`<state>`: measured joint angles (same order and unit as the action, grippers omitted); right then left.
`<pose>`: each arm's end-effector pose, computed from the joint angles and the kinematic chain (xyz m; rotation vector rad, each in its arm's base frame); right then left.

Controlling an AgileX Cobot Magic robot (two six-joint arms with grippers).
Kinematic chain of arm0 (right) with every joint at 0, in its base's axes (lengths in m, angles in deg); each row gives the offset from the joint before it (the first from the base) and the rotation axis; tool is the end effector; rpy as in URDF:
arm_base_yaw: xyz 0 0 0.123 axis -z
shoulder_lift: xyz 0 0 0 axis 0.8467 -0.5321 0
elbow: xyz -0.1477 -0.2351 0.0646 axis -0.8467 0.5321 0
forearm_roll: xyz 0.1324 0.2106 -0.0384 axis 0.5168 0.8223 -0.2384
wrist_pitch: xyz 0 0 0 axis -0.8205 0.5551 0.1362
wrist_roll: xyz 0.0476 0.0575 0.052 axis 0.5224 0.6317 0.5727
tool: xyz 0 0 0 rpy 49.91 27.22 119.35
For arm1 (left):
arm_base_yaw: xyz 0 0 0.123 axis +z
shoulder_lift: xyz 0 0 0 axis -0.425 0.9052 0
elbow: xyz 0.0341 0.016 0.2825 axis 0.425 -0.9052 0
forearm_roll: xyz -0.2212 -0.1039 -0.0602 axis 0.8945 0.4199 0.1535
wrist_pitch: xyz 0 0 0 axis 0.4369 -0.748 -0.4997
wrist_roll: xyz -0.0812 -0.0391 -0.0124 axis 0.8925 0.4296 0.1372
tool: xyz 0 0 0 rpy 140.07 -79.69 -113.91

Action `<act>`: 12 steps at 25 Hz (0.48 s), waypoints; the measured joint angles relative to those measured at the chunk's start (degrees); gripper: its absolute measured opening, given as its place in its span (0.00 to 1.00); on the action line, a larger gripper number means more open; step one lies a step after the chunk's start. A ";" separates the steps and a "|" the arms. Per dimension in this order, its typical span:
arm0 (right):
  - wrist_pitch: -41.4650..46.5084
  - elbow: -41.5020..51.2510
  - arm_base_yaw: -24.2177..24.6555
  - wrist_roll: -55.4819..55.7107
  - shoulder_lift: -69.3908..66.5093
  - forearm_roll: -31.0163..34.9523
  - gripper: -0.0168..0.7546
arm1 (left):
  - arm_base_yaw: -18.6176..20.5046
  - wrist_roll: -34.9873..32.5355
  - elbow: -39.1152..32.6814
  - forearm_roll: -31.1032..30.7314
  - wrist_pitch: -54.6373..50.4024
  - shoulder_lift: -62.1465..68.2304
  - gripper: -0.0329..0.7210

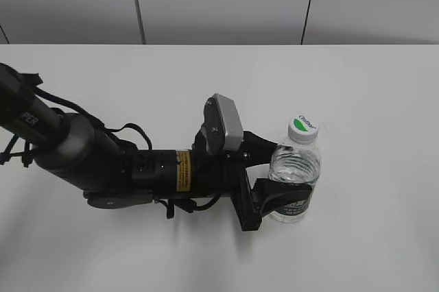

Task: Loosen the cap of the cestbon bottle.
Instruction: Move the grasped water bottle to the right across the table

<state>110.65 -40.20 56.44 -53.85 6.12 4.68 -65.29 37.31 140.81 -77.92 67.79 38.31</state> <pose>-0.0053 0.0174 0.2686 -0.1662 2.0537 0.2038 0.2523 -0.2934 0.0827 1.2416 1.3455 -1.0326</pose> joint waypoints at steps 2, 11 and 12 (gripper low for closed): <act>0.00 0.00 0.00 0.00 0.00 0.00 0.03 | 0.00 0.05 0.00 0.00 0.00 0.00 0.74; 0.00 0.00 0.00 0.00 0.00 0.05 0.03 | 0.00 0.05 0.00 0.00 0.00 0.00 0.74; 0.00 0.00 0.00 0.00 0.00 0.05 0.03 | 0.00 0.05 0.00 0.00 0.00 0.00 0.74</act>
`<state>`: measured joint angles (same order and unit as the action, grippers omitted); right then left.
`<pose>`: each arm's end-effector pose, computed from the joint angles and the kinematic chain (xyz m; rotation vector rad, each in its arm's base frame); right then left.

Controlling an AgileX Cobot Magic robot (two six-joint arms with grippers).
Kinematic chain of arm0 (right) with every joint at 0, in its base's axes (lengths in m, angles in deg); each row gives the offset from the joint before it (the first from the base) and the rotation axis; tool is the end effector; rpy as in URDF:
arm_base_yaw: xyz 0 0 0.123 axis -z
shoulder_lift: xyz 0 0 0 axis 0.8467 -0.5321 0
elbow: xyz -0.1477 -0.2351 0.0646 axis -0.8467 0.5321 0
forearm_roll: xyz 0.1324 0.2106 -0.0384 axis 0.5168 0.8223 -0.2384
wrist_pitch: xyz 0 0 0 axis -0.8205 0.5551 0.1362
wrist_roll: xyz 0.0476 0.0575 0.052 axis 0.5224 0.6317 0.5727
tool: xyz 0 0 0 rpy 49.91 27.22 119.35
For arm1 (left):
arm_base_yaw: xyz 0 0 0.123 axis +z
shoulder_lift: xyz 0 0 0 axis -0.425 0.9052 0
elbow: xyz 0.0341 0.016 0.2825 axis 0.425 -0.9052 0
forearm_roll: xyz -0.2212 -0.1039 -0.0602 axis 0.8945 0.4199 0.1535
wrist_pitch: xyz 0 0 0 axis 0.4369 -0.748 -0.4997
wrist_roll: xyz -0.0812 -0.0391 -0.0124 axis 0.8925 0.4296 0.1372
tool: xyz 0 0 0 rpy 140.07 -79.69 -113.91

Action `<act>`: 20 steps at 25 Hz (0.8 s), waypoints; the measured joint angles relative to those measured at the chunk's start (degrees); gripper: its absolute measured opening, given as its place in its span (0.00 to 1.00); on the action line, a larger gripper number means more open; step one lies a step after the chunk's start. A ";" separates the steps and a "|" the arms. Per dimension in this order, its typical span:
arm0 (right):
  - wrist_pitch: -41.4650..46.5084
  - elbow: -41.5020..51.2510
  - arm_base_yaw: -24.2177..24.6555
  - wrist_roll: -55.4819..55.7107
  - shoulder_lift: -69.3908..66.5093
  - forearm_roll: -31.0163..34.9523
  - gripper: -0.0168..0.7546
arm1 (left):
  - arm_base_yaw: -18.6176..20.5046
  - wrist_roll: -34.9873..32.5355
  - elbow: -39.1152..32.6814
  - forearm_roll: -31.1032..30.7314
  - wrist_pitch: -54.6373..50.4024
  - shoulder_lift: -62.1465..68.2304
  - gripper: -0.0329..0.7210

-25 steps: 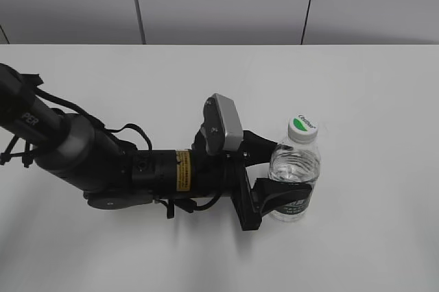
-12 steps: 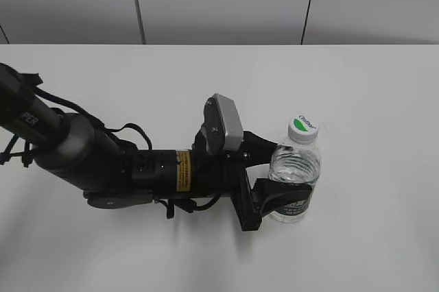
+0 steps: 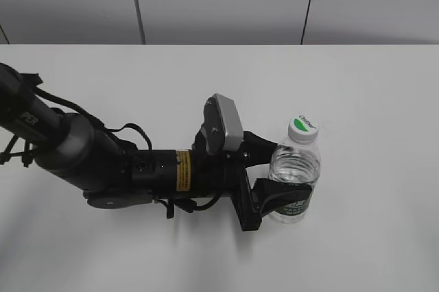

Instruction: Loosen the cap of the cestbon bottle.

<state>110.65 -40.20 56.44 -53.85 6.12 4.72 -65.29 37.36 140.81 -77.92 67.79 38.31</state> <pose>-0.0053 0.0174 0.2686 -0.1662 2.0536 0.2047 0.2523 -0.2934 0.0827 1.2412 1.3461 -1.0332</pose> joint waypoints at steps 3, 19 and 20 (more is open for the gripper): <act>0.00 0.00 0.00 0.00 0.00 0.00 0.03 | 0.00 0.00 0.00 -0.01 0.00 0.00 0.74; -5.57 -2.99 0.00 -6.44 -15.37 1.16 0.46 | 0.00 0.00 0.00 -0.06 0.00 0.00 0.74; -6.97 -3.53 0.00 -6.69 -17.68 1.16 0.47 | 0.00 0.00 0.00 -0.06 0.00 0.00 0.74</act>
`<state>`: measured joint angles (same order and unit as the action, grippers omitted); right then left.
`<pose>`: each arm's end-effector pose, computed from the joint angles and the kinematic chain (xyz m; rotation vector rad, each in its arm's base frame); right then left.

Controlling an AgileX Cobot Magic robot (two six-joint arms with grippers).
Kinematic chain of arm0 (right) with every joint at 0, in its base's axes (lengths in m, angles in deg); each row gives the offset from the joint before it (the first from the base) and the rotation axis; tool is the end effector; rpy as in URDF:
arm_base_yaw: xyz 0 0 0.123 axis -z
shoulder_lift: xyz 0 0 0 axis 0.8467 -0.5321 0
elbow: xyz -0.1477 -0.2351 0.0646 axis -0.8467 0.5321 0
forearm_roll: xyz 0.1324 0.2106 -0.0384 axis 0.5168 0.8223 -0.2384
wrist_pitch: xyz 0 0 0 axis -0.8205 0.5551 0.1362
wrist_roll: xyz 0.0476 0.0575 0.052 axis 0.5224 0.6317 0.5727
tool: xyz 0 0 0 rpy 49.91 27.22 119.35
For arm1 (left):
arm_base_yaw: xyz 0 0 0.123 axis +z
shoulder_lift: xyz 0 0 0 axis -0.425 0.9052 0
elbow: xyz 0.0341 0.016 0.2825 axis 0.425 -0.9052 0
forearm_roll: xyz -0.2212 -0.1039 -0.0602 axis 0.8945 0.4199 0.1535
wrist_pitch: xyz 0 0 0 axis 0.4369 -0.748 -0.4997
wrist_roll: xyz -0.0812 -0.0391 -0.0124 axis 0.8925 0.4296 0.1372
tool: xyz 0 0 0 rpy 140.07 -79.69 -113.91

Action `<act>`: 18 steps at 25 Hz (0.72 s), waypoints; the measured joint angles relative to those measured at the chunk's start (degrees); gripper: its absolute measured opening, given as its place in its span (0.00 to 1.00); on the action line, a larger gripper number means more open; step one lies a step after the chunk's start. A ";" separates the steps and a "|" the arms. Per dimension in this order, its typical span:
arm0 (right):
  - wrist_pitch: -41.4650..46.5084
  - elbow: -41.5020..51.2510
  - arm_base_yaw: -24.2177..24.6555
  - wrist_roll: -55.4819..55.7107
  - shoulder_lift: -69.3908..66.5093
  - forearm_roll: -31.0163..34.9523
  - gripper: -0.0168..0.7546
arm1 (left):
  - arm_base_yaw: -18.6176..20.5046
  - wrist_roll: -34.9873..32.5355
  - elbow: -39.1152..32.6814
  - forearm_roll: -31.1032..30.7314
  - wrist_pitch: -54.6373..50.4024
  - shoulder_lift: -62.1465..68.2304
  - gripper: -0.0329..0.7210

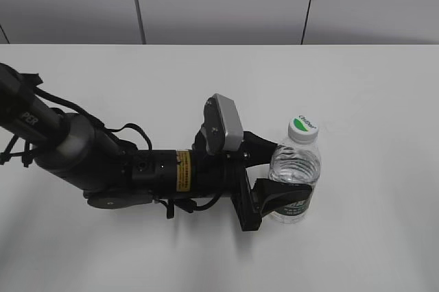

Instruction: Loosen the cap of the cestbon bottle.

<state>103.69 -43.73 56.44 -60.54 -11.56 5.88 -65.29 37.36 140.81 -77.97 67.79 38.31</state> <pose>0.0443 0.0188 0.2903 -0.2481 2.1634 0.1719 0.2522 -0.2934 0.0827 1.2421 1.3457 -1.0334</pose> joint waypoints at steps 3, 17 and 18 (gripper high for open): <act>-2.27 -2.47 0.00 -0.41 -8.28 0.07 0.47 | 0.00 0.00 0.00 0.00 0.00 0.00 0.74; 6.77 -28.16 0.00 -4.90 -46.42 3.68 0.47 | 0.00 0.02 0.00 0.00 0.00 0.00 0.74; 7.97 -29.49 0.00 -5.18 -47.87 5.16 0.47 | 0.00 0.02 0.00 0.00 0.00 0.00 0.74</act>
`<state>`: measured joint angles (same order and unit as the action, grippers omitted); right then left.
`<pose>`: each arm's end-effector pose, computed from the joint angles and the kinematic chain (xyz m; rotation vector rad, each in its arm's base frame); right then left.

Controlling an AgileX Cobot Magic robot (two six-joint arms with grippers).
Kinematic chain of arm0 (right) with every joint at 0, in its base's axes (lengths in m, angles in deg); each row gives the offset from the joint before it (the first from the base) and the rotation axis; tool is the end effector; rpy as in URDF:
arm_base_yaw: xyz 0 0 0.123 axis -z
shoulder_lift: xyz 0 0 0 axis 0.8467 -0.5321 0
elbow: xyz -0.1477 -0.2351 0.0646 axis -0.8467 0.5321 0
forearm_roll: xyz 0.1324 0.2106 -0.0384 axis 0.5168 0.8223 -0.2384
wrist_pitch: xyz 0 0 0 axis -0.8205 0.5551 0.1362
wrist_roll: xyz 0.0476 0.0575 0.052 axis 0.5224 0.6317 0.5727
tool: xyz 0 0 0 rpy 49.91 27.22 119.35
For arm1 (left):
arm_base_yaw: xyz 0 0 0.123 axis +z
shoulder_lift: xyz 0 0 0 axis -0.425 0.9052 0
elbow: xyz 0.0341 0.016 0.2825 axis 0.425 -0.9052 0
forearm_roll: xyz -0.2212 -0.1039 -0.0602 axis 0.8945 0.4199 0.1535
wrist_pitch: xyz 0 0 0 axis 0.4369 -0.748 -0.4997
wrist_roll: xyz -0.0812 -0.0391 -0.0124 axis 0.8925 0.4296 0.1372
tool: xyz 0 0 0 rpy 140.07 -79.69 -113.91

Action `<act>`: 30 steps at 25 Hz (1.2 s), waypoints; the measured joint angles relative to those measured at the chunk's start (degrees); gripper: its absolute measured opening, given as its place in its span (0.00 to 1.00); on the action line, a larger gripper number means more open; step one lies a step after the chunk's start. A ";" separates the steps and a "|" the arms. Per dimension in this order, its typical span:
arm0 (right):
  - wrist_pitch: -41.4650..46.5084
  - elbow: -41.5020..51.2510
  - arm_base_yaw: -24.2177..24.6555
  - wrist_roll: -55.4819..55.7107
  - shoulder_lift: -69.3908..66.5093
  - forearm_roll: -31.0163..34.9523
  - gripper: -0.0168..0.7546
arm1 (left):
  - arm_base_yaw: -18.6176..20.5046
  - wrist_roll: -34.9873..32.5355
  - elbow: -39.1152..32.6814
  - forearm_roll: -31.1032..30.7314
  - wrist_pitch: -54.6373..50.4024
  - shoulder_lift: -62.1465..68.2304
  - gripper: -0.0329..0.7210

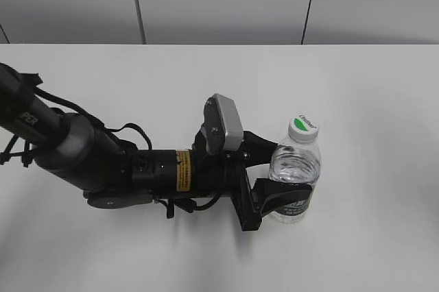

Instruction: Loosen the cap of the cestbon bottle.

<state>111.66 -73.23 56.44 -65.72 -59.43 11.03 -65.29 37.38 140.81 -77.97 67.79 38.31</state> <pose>0.2065 0.0314 0.3407 -0.3593 2.5751 0.3330 0.2522 -0.2934 0.0827 1.2419 1.3460 -1.0337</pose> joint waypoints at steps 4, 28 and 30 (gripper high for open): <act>3.28 -2.85 -0.02 -2.43 -5.35 8.08 0.47 | 0.00 0.00 0.00 0.00 0.00 -0.05 0.74; 7.04 -25.04 -38.35 12.97 -28.08 -21.56 0.61 | 0.00 0.00 0.00 0.00 0.00 -0.05 0.74; 7.10 -25.04 -38.35 13.22 -28.08 -22.01 0.68 | 0.00 0.00 0.00 0.00 0.00 -0.05 0.74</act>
<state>118.76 -98.26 18.10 -52.50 -87.51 -10.98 -65.29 37.38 140.81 -77.97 67.79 38.26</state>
